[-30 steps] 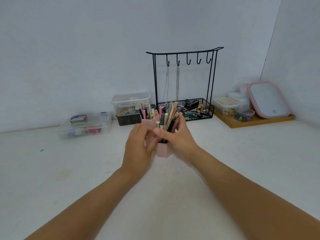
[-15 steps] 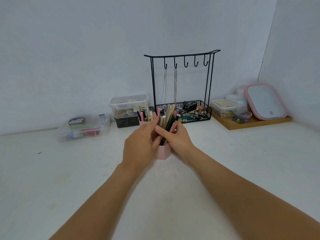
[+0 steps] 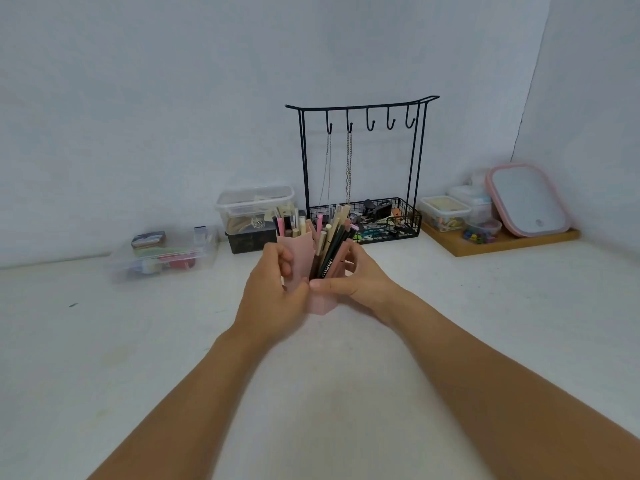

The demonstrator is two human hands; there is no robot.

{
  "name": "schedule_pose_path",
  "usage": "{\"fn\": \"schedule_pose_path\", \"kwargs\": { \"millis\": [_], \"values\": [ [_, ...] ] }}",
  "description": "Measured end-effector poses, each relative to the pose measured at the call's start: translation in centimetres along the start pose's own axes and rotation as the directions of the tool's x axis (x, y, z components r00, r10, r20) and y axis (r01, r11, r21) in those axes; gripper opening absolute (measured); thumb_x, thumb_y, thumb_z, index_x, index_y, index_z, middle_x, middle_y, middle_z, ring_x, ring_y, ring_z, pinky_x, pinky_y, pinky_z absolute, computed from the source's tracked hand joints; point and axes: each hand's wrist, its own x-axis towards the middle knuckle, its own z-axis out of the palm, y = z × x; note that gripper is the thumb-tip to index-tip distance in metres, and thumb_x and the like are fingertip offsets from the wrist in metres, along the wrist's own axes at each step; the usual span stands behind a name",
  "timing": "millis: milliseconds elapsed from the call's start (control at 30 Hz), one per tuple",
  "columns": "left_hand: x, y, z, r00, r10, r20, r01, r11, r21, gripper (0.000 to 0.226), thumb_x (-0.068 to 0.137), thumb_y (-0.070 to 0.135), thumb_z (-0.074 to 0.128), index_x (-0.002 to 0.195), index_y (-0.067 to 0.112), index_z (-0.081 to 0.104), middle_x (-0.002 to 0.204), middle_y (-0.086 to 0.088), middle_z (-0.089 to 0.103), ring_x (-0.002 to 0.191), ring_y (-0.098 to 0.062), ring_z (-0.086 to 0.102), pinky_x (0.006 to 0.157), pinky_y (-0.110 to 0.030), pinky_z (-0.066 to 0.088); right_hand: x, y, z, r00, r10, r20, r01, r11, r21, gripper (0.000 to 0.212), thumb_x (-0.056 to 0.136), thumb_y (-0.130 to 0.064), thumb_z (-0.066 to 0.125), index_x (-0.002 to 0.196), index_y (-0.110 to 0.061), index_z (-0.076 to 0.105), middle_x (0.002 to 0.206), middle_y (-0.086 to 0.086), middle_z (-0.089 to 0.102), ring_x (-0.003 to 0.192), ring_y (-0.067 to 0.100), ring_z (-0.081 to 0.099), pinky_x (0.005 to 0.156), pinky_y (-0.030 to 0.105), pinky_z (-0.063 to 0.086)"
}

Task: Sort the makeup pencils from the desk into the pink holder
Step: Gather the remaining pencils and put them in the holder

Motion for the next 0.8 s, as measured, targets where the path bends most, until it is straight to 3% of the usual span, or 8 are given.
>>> {"fn": "schedule_pose_path", "kwargs": {
  "millis": [100, 200, 267, 400, 533, 633, 700, 800],
  "values": [
    [-0.1, -0.3, 0.3, 0.998, -0.04, 0.048, 0.045, 0.992, -0.114, 0.029, 0.086, 0.018, 0.064, 0.111, 0.022, 0.051, 0.101, -0.002, 0.058, 0.093, -0.012, 0.056, 0.071, -0.023, 0.046, 0.5, 0.3, -0.2, 0.999, -0.009, -0.031, 0.007, 0.999, -0.049, 0.096, 0.056, -0.022, 0.098, 0.138, -0.021, 0.049, 0.129, -0.005, 0.062, 0.118, 0.01, 0.055, 0.078, 0.019, 0.048],
    [0.0, -0.5, 0.9, 0.986, -0.073, 0.15, 0.091, 0.989, -0.114, 0.047, 0.094, 0.027, 0.06, 0.14, 0.023, 0.047, 0.124, 0.009, 0.057, 0.112, 0.0, 0.055, 0.083, -0.012, 0.045, 1.2, 0.6, -0.3, 0.989, -0.049, -0.141, 0.04, 0.997, -0.067, 0.087, 0.058, -0.022, 0.096, 0.134, -0.024, 0.052, 0.12, -0.013, 0.064, 0.107, -0.002, 0.057, 0.068, 0.01, 0.048],
    [0.3, -0.7, 1.4, 0.966, -0.106, 0.237, 0.122, 0.991, -0.053, 0.059, 0.102, 0.026, 0.059, 0.155, 0.023, 0.035, 0.144, 0.01, 0.049, 0.127, -0.003, 0.047, 0.099, -0.017, 0.042, 1.8, 0.7, -1.0, 0.977, -0.048, -0.207, 0.039, 0.998, -0.049, 0.078, 0.062, -0.019, 0.093, 0.128, -0.027, 0.053, 0.112, -0.019, 0.063, 0.102, -0.006, 0.057, 0.062, 0.007, 0.046],
    [0.7, -0.9, 1.9, 0.926, -0.194, 0.323, 0.188, 0.981, 0.049, 0.061, 0.105, 0.032, 0.052, 0.16, 0.03, 0.025, 0.163, 0.007, 0.035, 0.144, -0.012, 0.037, 0.122, -0.041, 0.031, 2.7, 0.8, -2.4, 0.966, -0.042, -0.256, 0.03, 0.998, -0.051, 0.076, 0.066, -0.022, 0.089, 0.13, -0.03, 0.051, 0.117, -0.018, 0.061, 0.098, -0.012, 0.051, 0.068, 0.008, 0.041],
    [0.9, -1.1, 1.9, 0.92, -0.221, 0.325, 0.206, 0.975, 0.081, 0.061, 0.106, 0.035, 0.051, 0.161, 0.029, 0.026, 0.166, 0.005, 0.034, 0.148, -0.017, 0.035, 0.123, -0.045, 0.03, 3.3, 0.9, -3.1, 0.957, -0.046, -0.288, 0.03, 0.998, -0.057, 0.068, 0.07, -0.02, 0.087, 0.123, -0.037, 0.048, 0.107, -0.029, 0.056, 0.094, -0.014, 0.05, 0.064, 0.006, 0.04],
    [1.0, -1.1, 1.7, 0.922, -0.229, 0.312, 0.211, 0.973, 0.09, 0.057, 0.106, 0.031, 0.052, 0.159, 0.026, 0.032, 0.163, 0.004, 0.039, 0.145, -0.016, 0.04, 0.122, -0.043, 0.032, 3.7, 1.3, -3.3, 0.959, -0.054, -0.277, 0.037, 0.997, -0.063, 0.063, 0.072, -0.019, 0.086, 0.124, -0.034, 0.052, 0.114, -0.02, 0.062, 0.102, -0.009, 0.055, 0.066, 0.007, 0.044],
    [1.0, -1.1, 1.7, 0.917, -0.246, 0.314, 0.217, 0.968, 0.125, 0.055, 0.106, 0.029, 0.052, 0.157, 0.026, 0.035, 0.162, 0.003, 0.04, 0.143, -0.018, 0.042, 0.121, -0.041, 0.034, 3.9, 1.4, -3.5, 0.961, -0.053, -0.272, 0.031, 0.996, -0.085, 0.063, 0.077, -0.018, 0.082, 0.133, -0.025, 0.054, 0.124, -0.012, 0.063, 0.109, -0.001, 0.057, 0.076, 0.009, 0.045],
    [1.0, -1.1, 1.7, 0.91, -0.26, 0.321, 0.224, 0.964, 0.145, 0.054, 0.106, 0.029, 0.053, 0.157, 0.025, 0.036, 0.161, 0.002, 0.042, 0.142, -0.019, 0.044, 0.12, -0.04, 0.035, 4.1, 1.9, -3.8, 0.949, -0.058, -0.309, 0.026, 0.994, -0.106, 0.048, 0.087, -0.016, 0.073, 0.133, -0.014, 0.059, 0.129, -0.001, 0.063, 0.12, 0.017, 0.058, 0.091, 0.025, 0.048]
  ]
}}
